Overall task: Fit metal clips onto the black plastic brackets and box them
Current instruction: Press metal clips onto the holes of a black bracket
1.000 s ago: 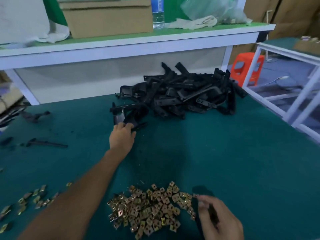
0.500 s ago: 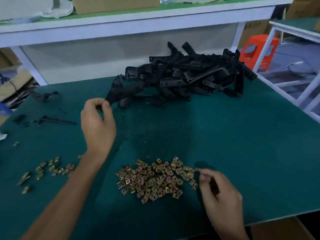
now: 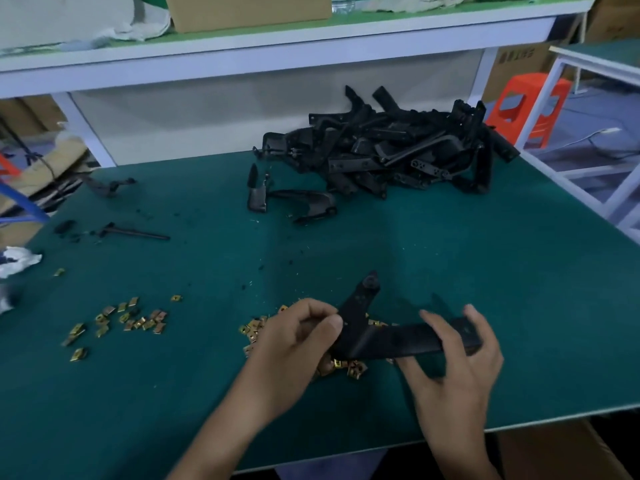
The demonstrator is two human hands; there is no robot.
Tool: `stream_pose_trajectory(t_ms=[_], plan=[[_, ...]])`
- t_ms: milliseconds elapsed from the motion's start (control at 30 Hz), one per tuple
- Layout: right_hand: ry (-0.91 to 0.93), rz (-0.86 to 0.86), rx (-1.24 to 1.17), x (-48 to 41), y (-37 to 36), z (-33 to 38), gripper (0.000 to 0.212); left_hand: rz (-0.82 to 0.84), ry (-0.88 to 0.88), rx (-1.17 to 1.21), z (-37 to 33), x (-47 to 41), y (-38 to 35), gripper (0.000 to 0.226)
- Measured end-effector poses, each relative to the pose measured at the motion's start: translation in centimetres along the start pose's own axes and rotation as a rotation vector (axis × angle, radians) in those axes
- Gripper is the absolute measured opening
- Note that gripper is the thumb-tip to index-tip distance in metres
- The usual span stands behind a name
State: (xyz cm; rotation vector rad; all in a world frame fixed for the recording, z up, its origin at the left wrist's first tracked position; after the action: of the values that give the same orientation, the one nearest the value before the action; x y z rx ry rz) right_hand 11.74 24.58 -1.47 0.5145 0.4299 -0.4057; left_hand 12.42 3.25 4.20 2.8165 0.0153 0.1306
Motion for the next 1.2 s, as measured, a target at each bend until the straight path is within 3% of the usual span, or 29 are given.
stream_pose_trajectory(t_ms=[167, 333, 367, 467, 567, 667, 800, 900, 1000, 1200], plan=[[0.111, 0.108, 0.083, 0.0, -0.9, 0.0, 0.045, 0.006, -0.148, -0.248, -1.1, -1.3, 0.3, 0.009], [0.004, 0.146, 0.007, 0.5, -0.9, 0.1, 0.043, 0.112, -0.153, -0.189, -2.3, -4.3, -0.6, 0.046], [-0.033, 0.14, 0.01, 0.4, -0.8, -0.1, 0.045, 0.072, -0.178, -0.299, -1.9, -5.2, -0.8, 0.044], [-0.089, 0.107, 0.012, 0.2, -0.6, -0.4, 0.061, 0.039, -0.295, -0.979, 0.0, -7.1, -2.7, 0.036], [-0.114, 0.14, -0.009, 0.1, -0.7, -0.2, 0.068, 0.097, -0.254, -1.097, 2.2, -7.8, -4.2, 0.028], [-0.12, 0.168, -0.034, 0.2, -0.5, -0.1, 0.075, 0.057, -0.255, -1.07, 2.5, -8.3, -4.3, 0.011], [-0.104, 0.166, -0.005, 0.1, -0.6, 0.0, 0.067, 0.067, -0.249, -0.992, 2.2, -8.6, -3.9, 0.014], [-0.096, 0.178, 0.016, 0.1, -0.7, 0.0, 0.075, 0.02, -0.182, -0.79, 2.6, -8.0, -2.8, 0.012], [-0.042, 0.178, 0.046, 0.2, -0.7, 0.3, 0.068, -0.038, -0.107, -0.529, 3.6, -7.1, -1.2, 0.008], [-0.011, 0.263, 0.091, 0.4, -1.2, 0.6, 0.077, -0.123, -0.009, -0.397, 5.1, -4.9, 2.1, 0.007]])
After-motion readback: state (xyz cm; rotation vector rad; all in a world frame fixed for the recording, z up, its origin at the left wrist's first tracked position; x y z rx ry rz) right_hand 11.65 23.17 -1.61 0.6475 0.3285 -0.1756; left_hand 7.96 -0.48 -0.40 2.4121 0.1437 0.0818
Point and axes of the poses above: each hand's wrist, its own x-axis away from the middle knuckle, its own y-axis out of the back of the hand, z = x × y, the point moved 5 cm from there along -x, towards the middle knuckle, and after that the axes turned 9 degrees about -x, right-handed, at the moved point
